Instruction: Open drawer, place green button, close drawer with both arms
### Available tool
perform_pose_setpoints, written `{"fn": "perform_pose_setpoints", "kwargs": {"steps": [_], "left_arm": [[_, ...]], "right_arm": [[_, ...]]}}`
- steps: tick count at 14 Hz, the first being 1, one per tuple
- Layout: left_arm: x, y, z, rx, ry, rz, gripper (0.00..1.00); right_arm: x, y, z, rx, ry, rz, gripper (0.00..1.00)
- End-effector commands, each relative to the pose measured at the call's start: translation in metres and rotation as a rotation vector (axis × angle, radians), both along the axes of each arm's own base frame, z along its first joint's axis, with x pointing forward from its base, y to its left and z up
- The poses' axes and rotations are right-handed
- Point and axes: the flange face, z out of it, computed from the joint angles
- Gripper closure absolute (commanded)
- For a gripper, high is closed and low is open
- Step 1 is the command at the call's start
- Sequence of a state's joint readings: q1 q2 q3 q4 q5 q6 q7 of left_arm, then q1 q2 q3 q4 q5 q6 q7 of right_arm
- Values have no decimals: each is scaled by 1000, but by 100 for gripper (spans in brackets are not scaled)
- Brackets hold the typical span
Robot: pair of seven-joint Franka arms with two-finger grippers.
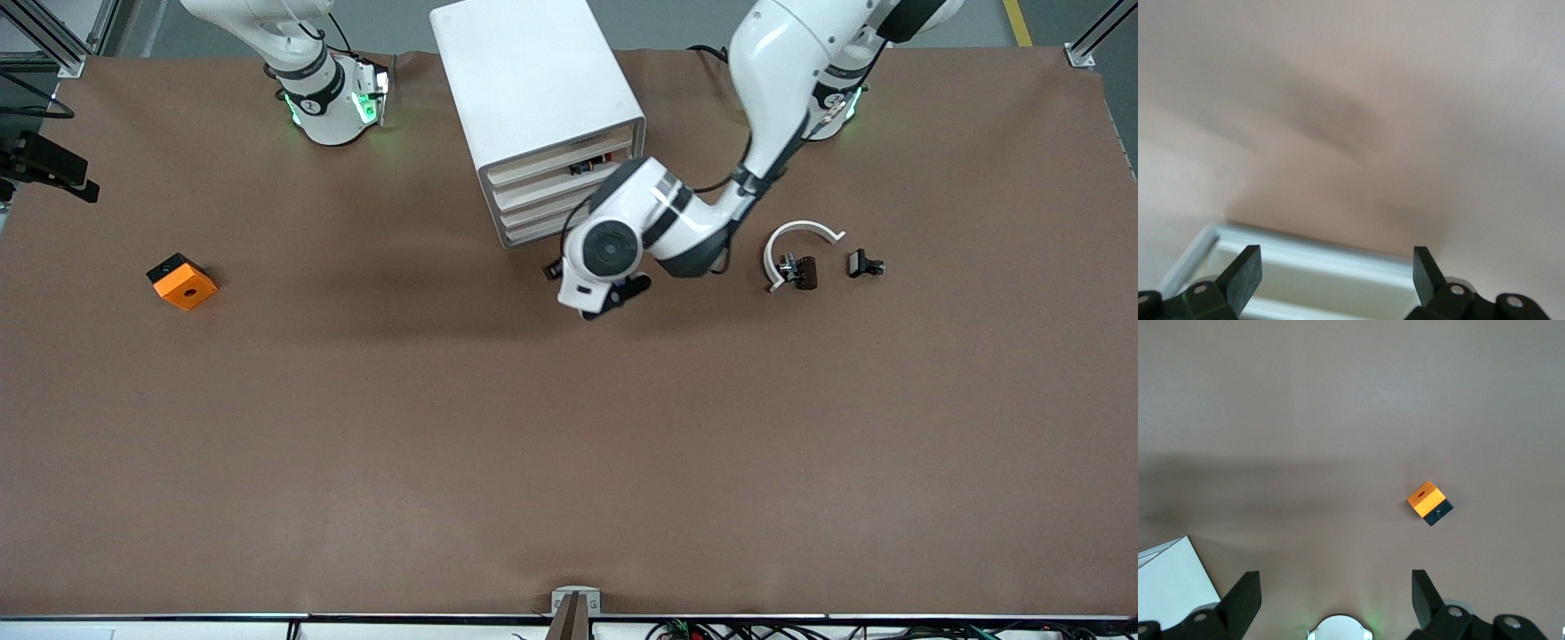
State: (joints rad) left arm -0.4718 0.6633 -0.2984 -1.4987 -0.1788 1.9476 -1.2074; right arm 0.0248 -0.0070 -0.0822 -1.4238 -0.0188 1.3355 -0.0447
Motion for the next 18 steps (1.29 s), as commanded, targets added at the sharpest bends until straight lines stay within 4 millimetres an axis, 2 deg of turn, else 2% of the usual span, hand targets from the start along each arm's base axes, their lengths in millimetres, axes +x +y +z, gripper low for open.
{"fn": "perform_pose_setpoints", "kwargs": {"steps": [1,4,7,10,12,18], "left_arm": [[37,36,36,60,-120,-5,0],[70,83,81,134,-277,-35,0],[101,138,108,116,-333,-120,0],[125,195,145,91,-395,-206,0],[135,233,168,79,-433,-284,0],[135,331,240,94,-473,-453,0]], "right_arm": [[-19,-1,0,17,-26,-14,0],[-19,-4,0,15,-26,-20,0],[-19,2,0,15,-29,-9,0],[-18,12,2,15,-38,11,0],[-18,14,3,15,-41,15,0],[-18,13,3,12,-43,18,0]]}}
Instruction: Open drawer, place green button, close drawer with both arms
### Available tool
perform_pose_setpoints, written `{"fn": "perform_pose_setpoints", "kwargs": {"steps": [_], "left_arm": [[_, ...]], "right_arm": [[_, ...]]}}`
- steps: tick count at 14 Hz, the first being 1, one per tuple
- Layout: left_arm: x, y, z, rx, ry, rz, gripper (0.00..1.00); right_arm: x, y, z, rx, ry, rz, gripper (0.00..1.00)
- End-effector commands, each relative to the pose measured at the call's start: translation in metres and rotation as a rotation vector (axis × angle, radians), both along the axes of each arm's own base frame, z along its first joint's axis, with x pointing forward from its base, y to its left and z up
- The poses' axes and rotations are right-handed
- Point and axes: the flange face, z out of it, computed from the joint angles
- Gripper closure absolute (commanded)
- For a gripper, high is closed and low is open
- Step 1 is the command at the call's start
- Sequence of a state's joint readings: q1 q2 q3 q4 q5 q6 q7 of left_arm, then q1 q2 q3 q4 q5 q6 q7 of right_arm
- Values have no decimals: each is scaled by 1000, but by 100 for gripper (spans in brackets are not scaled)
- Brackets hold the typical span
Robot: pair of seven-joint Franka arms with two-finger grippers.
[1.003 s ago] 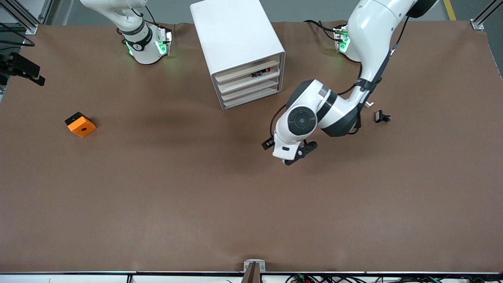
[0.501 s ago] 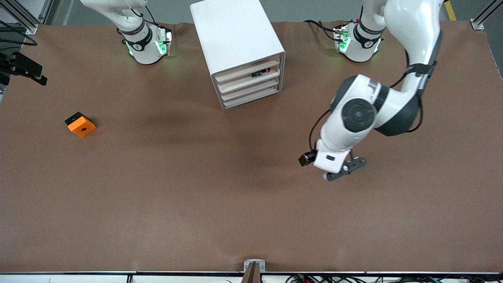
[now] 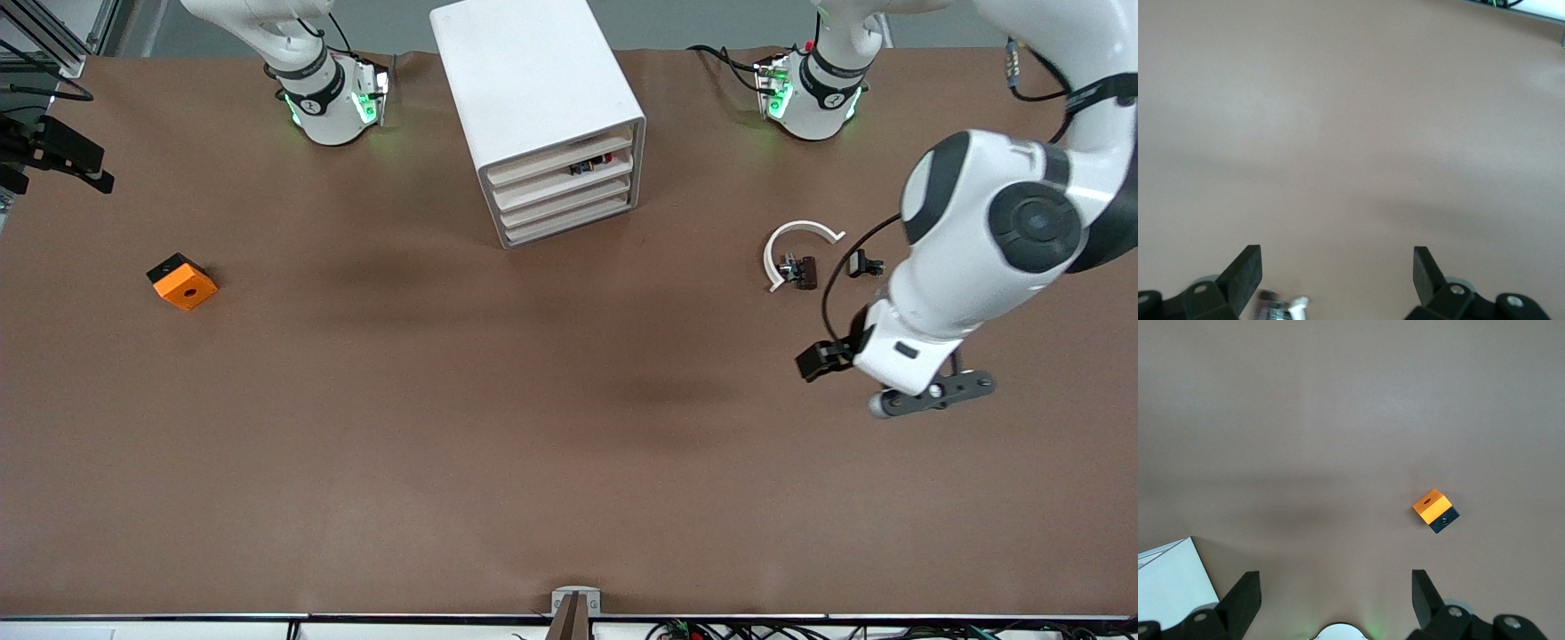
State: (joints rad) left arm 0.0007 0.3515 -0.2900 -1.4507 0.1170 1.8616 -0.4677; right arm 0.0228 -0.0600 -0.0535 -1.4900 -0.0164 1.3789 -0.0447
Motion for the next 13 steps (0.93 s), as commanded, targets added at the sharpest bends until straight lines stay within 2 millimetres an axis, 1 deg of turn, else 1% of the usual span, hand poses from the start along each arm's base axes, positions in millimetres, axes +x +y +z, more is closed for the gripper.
{"fn": "perform_pose_setpoints", "kwargs": {"steps": [1,2,4,5,8,9,11,13], "left_arm": [[-13,34,33,44,-7,-93,0],[-18,43,43,54,0,-110,0],[-28,69,65,71,5,-109,0],[-35,79,75,80,16,-125,0],[-50,98,95,81,28,-154,0],[-54,98,96,82,41,-158,0],[-65,99,107,92,50,-154,0],[-72,104,117,97,44,-153,0]], "right_arm": [[-6,0,3,9,-19,-10,0],[-6,2,3,9,-22,-5,0],[-5,3,4,7,-33,-4,0],[-4,4,4,3,-31,-1,0],[-4,-1,3,2,-36,-9,0],[-3,0,4,2,-39,-6,0],[-4,3,4,2,-36,-3,0],[-4,3,4,2,-37,-4,0]]}}
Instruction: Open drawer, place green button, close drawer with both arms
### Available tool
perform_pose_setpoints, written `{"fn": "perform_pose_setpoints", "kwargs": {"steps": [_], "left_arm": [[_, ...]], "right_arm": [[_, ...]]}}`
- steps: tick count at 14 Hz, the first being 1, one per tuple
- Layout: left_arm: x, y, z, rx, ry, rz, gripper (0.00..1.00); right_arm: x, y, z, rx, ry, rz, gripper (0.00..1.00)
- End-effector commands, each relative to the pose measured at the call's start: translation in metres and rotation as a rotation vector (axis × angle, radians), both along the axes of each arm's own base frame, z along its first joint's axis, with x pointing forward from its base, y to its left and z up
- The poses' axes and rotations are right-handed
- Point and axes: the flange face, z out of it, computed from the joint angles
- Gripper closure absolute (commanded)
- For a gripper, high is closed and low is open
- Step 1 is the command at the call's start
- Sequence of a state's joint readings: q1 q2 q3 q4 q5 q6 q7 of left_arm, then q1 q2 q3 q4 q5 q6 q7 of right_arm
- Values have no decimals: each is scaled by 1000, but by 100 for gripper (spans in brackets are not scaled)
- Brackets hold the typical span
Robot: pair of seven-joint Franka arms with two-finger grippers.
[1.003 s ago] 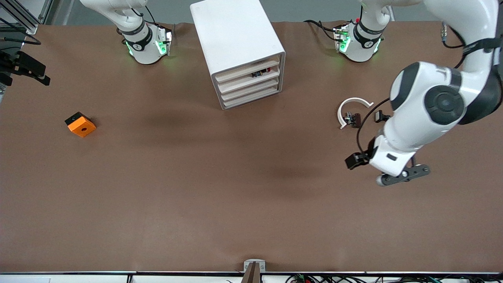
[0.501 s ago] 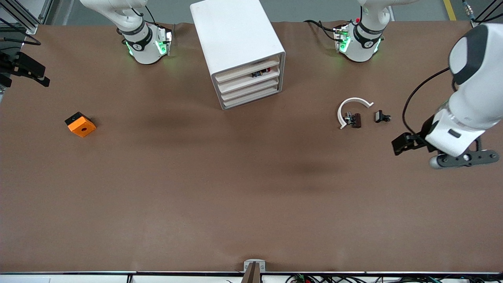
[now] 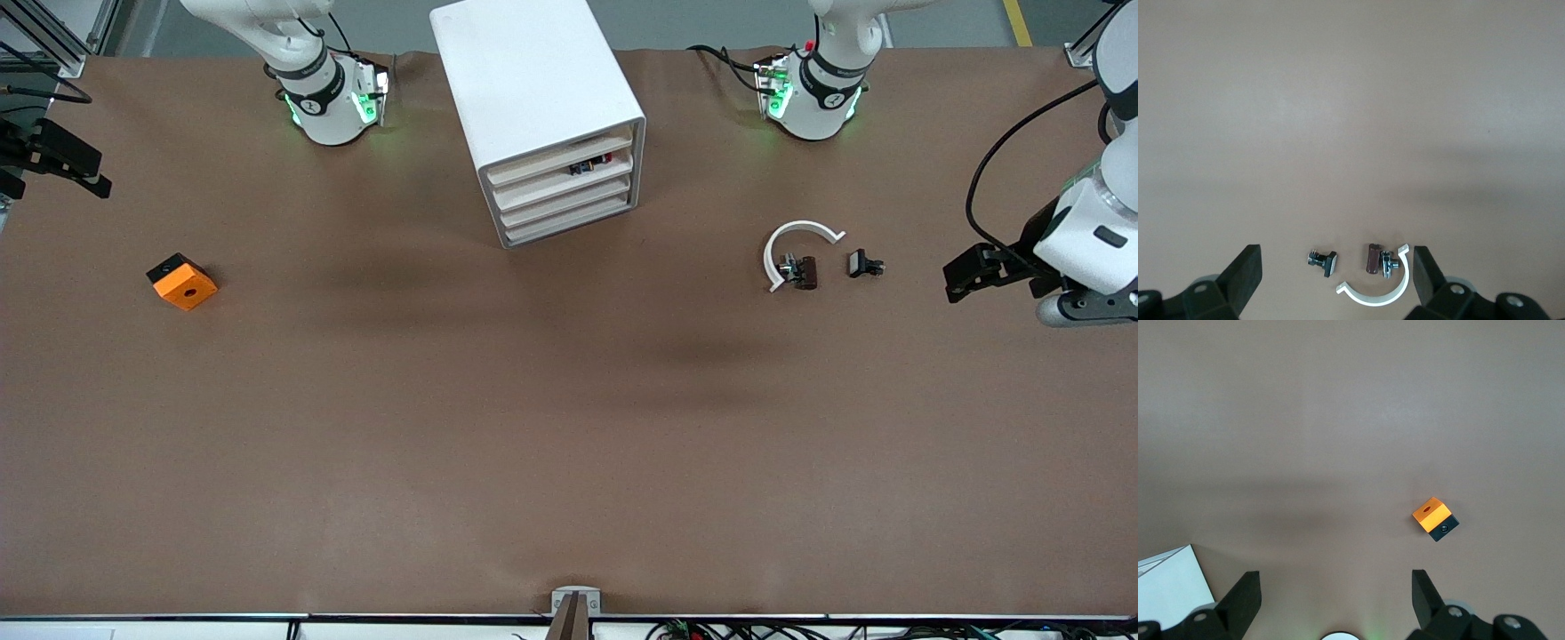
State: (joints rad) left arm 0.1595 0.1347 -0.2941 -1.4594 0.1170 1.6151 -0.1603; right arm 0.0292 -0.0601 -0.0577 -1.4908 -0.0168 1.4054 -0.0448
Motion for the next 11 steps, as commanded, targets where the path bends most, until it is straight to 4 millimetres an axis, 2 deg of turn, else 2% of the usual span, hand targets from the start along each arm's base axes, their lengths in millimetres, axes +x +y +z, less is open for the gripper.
{"fn": "perform_pose_setpoints", "kwargs": {"steps": [1,4,7,9,11], "left_arm": [[-23,6,18,9,0,-19,0],[-48,6,23,28,8,-23,0],[-69,17,27,1,12,-22,0],[-83,13,30,2,9,-31,0],[-84,9,32,0,5,-39,0]], "right_arm": [[-7,2,2,3,-13,-7,0],[-7,3,2,3,-13,-3,0],[-7,4,2,3,-13,-2,0],[-8,2,3,1,-12,-4,0],[-8,2,3,1,-10,-5,0]]}}
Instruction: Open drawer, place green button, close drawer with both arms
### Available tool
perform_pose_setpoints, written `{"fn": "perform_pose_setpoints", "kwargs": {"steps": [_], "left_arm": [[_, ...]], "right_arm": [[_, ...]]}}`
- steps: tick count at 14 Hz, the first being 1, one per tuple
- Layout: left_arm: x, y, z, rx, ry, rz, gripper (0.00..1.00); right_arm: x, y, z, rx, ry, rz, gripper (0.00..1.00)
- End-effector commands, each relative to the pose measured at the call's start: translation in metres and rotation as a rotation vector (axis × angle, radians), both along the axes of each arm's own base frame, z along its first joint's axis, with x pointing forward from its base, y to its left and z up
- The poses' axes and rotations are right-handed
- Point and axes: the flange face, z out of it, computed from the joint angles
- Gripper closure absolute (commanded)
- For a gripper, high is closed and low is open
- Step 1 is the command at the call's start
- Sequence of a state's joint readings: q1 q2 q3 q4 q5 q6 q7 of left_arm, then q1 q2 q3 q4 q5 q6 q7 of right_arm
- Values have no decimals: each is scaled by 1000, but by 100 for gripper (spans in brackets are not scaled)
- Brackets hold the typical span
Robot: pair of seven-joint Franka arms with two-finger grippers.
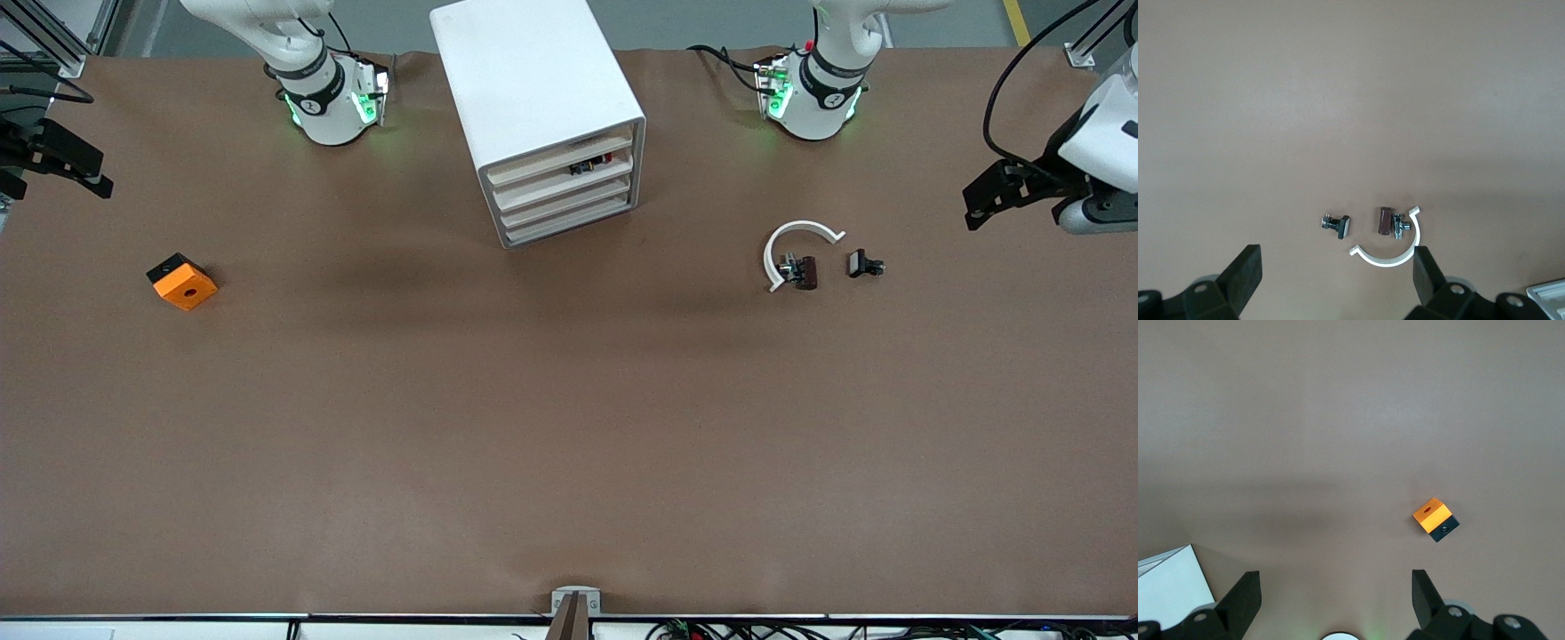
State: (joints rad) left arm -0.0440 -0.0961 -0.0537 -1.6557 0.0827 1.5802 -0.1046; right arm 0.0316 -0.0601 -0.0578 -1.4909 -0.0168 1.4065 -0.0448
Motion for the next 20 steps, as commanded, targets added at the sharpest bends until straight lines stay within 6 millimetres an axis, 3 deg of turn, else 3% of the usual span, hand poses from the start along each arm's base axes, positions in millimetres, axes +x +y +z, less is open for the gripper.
{"fn": "perform_pose_setpoints", "kwargs": {"steps": [1,7,11,20], "left_arm": [[-12,-4,2,-12,-6,-21,0],[-8,-1,3,-40,-5,-19,0],[-6,11,1,-38,4,3,0],[-12,-4,-2,-37,34,-8,0]], "right_arm": [[-8,0,3,2,-9,-8,0],[-8,2,3,2,-9,-6,0],[-8,1,3,1,-12,-8,0],[-8,-4,2,2,-6,-17,0]]}}
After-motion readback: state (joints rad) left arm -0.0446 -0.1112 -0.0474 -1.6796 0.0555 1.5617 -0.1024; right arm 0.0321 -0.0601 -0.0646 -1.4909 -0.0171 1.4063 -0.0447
